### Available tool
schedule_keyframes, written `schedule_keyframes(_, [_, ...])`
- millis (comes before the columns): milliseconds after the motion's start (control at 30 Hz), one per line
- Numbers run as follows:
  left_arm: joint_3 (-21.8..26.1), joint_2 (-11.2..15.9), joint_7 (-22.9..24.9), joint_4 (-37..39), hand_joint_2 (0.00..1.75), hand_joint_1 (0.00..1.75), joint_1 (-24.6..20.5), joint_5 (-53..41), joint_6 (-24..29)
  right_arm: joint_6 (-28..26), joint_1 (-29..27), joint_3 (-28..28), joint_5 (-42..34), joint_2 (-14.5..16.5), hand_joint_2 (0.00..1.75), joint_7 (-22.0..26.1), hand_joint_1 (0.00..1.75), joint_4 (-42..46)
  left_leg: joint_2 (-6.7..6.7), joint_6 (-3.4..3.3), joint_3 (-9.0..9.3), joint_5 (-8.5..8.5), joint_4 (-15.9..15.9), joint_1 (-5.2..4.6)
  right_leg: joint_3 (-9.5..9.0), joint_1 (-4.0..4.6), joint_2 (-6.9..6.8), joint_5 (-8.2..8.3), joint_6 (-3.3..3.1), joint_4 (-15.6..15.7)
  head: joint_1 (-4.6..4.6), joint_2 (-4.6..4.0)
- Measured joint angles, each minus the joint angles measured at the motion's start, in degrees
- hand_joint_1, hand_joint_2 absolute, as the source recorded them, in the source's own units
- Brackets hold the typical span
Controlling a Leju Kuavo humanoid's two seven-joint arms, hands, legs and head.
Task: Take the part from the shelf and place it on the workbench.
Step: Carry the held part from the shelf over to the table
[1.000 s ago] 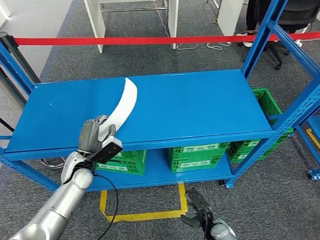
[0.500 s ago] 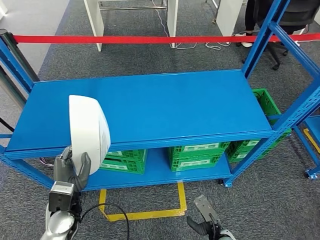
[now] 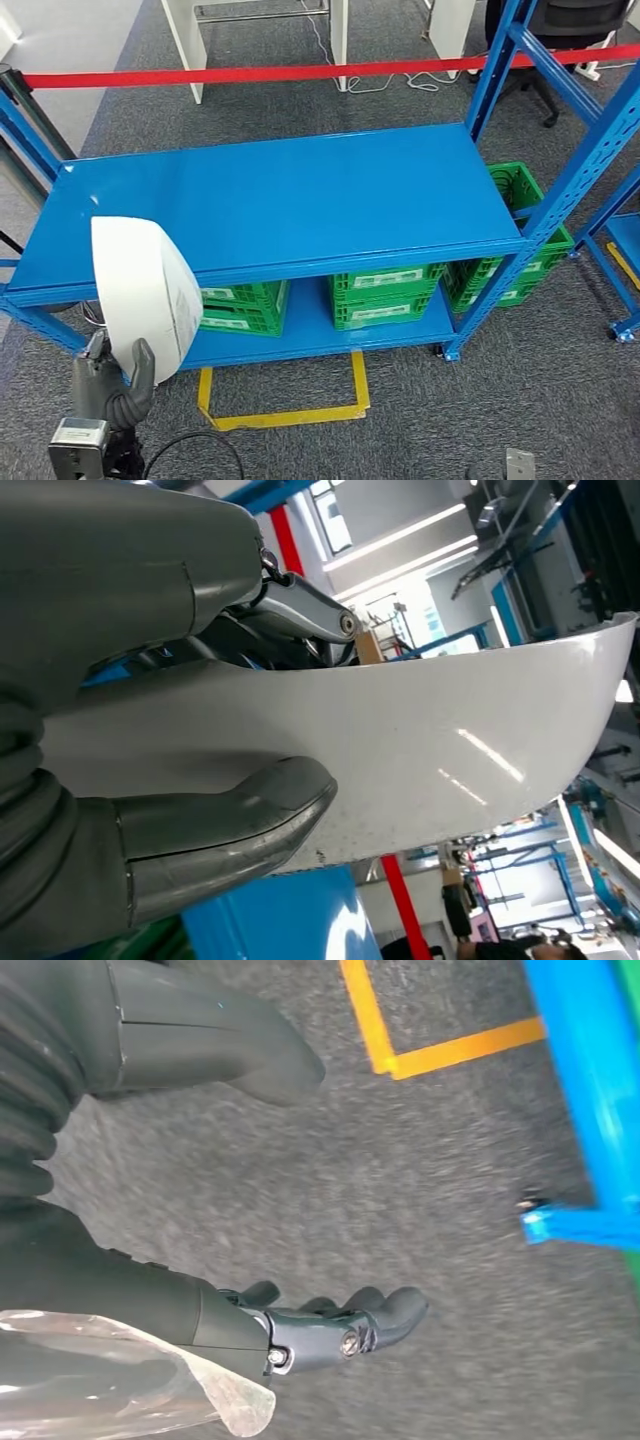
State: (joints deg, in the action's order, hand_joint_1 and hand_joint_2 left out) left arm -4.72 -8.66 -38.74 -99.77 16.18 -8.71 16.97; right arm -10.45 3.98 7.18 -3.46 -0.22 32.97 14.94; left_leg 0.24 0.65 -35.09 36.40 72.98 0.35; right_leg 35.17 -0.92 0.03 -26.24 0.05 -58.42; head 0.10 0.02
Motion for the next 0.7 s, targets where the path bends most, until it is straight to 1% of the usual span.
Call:
schedule_keyframes(33, [0.1,-0.1,0.0,-0.3,1.75,1.75,0.3,0.0,-0.1,0.2,0.0,0.7,-0.1,0.0,1.75,-0.2,0.00,-0.3,-0.02,-0.31,2.21,-1.79,-3.1,-0.05,0.52,0.07,-0.01,0.47,0.12,0.0,-0.01,0.00])
schedule_keyframes(67, [0.2,-0.3,0.0,-0.5,1.75,1.75,0.5,0.0,-0.2,0.4,0.0,1.3,-0.1,0.0,1.75,-0.3,0.00,-0.6,-0.05,-0.73,4.95,-3.10,-7.5,-0.14,0.95,0.12,-0.02,0.94,0.29,0.0,-0.01,0.00])
schedule_keyframes(100, [0.3,-0.4,0.1,-0.8,1.75,1.75,0.6,0.0,-0.2,0.5,0.1,1.8,-0.1,0.0,1.75,-0.4,0.00,-0.8,-0.07,-1.05,7.49,-3.80,-11.7,-0.27,1.30,0.18,-0.03,1.41,0.56,0.0,0.04,0.00])
schedule_keyframes(133, [0.4,-0.5,0.1,-1.1,1.75,1.75,0.7,0.0,-0.3,0.6,0.1,2.1,-0.1,0.0,1.75,-0.4,0.00,-0.9,-0.10,-1.27,9.22,-4.04,-14.7,-0.45,1.48,0.20,-0.05,1.91,0.88,0.0,0.07,0.00])
schedule_keyframes(167, [0.4,-0.6,0.1,-1.3,1.75,1.75,0.8,0.0,-0.3,0.5,0.1,2.5,-0.1,0.0,1.75,-0.5,0.00,-1.1,-0.11,-1.38,10.06,-3.91,-16.4,-0.63,1.58,0.15,-0.07,2.42,1.26,0.1,-0.02,0.00])
schedule_keyframes(200, [0.5,-0.7,0.1,-1.5,1.75,1.75,0.9,0.0,-0.4,0.1,0.2,2.8,-0.1,0.0,1.75,-0.9,0.00,-1.2,-0.11,-1.45,10.08,-4.11,-16.8,-0.79,1.62,0.10,-0.08,2.95,1.65,0.3,-0.08,0.00])
schedule_keyframes(233, [0.5,-0.8,0.2,-1.6,1.75,1.75,1.0,0.1,-0.4,-0.7,0.2,3.0,0.0,0.0,1.75,-1.5,0.00,-1.5,-0.05,-1.69,9.66,-4.66,-16.9,-0.74,1.68,-0.02,-0.06,3.32,1.99,0.5,-0.20,0.00])
schedule_keyframes(267, [0.6,-0.9,0.3,-1.7,1.75,1.75,1.1,0.1,-0.5,-2.0,0.3,3.2,0.1,0.1,1.75,-2.3,0.00,-1.7,0.06,-2.04,9.18,-5.25,-17.0,-0.67,1.97,-0.12,-0.05,2.88,2.27,0.2,-0.26,0.00])
schedule_keyframes(300, [0.7,-1.0,0.5,-1.7,1.75,1.75,1.2,0.3,-0.7,-3.5,0.4,3.5,0.3,0.3,1.75,-3.5,0.00,-2.0,0.17,-2.45,8.57,-5.98,-17.2,-0.56,2.51,-0.14,-0.03,1.33,2.50,-0.7,-0.14,0.00])
schedule_keyframes(333, [0.8,-1.0,0.7,-1.8,1.75,1.75,1.3,0.5,-0.9,-4.7,0.5,3.6,0.5,0.6,1.75,-4.6,0.00,-2.2,0.29,-2.77,7.81,-6.75,-17.4,-0.44,3.24,-0.18,-0.03,-1.28,2.68,-2.8,0.01,0.00])
schedule_keyframes(367, [1.0,-1.1,0.8,-1.8,1.75,1.75,1.4,0.7,-1.2,-5.7,0.7,3.7,0.8,0.9,1.75,-5.9,0.00,-2.3,0.39,-2.98,7.00,-7.42,-17.3,-0.50,4.08,-0.18,-0.05,-4.47,2.85,-6.0,0.14,0.00])
schedule_keyframes(400, [1.2,-1.1,1.0,-1.8,1.75,1.75,1.5,0.9,-1.5,-6.5,0.8,3.8,1.3,1.3,1.75,-7.3,0.00,-2.4,0.48,-3.08,6.11,-8.09,-17.3,-0.55,4.80,-0.18,-0.05,-7.16,3.00,-9.7,0.27,0.00])
schedule_keyframes(433, [1.4,-1.1,1.1,-1.8,1.75,1.75,1.6,1.0,-1.8,-7.0,1.0,3.8,1.6,1.6,1.75,-8.6,0.00,-2.5,0.55,-3.08,5.19,-8.78,-17.2,-0.62,5.09,-0.19,-0.06,-8.58,3.13,-13.0,0.31,0.01])
schedule_keyframes(467, [1.7,-1.2,1.3,-1.8,1.75,1.75,1.6,1.1,-2.1,-7.6,1.1,3.8,1.9,1.8,1.75,-9.9,0.00,-2.6,0.60,-3.06,4.25,-9.46,-17.1,-0.69,4.76,-0.19,-0.07,-8.50,3.22,-15.0,0.31,0.01])
schedule_keyframes(500, [1.8,-1.3,1.6,-1.8,1.75,1.75,1.7,1.2,-2.3,-8.2,1.1,3.8,2.0,1.9,1.75,-11.0,0.00,-2.7,0.62,-2.99,3.30,-10.09,-16.9,-0.73,3.60,-0.19,-0.07,-7.28,3.24,-15.3,0.32,0.01])
schedule_keyframes(533, [2.0,-1.4,1.8,-1.8,1.75,1.75,1.8,1.2,-2.5,-8.8,1.2,3.8,2.1,2.0,1.75,-11.9,0.00,-2.8,0.62,-2.87,2.42,-10.64,-16.7,-0.75,1.53,-0.19,-0.08,-5.57,3.20,-13.6,0.31,0.01])
schedule_keyframes(567, [2.1,-1.5,2.0,-1.8,1.75,1.75,1.8,1.2,-2.6,-9.3,1.3,3.8,2.1,2.0,1.75,-12.5,0.00,-2.8,0.62,-2.68,1.67,-11.12,-16.4,-0.75,-1.46,-0.19,-0.08,-4.39,3.07,-10.1,0.33,0.00])
schedule_keyframes(600, [2.2,-1.5,2.1,-1.8,1.75,1.75,1.9,1.2,-2.7,-9.7,1.4,3.8,2.1,2.0,1.75,-13.0,0.00,-2.8,0.62,-2.43,0.99,-11.49,-16.0,-0.83,-4.80,-0.13,-0.08,-4.17,2.92,-5.7,0.35,0.00])
schedule_keyframes(633, [2.3,-1.6,2.1,-1.8,1.75,1.75,1.9,1.2,-2.7,-10.1,1.7,3.8,2.0,2.1,1.75,-13.4,0.00,-2.8,0.66,-2.13,0.46,-11.91,-15.7,-0.91,-7.58,-0.06,-0.07,-4.73,2.68,-1.7,0.36,0.00])
schedule_keyframes(667, [2.3,-1.6,2.1,-1.9,1.75,1.75,1.9,1.2,-2.8,-10.6,1.9,3.9,2.0,2.2,1.75,-13.8,0.00,-2.9,0.71,-1.82,0.05,-12.38,-15.4,-0.97,-9.26,0.05,-0.04,-5.55,2.43,1.2,0.37,0.00])
schedule_keyframes(700, [2.4,-1.7,2.2,-1.9,1.75,1.75,1.9,1.2,-2.8,-11.1,2.0,3.9,2.0,2.3,1.75,-14.1,0.00,-2.9,0.75,-1.51,-0.29,-12.87,-15.3,-1.00,-9.78,0.19,-0.02,-6.09,2.13,2.6,0.38,0.00])
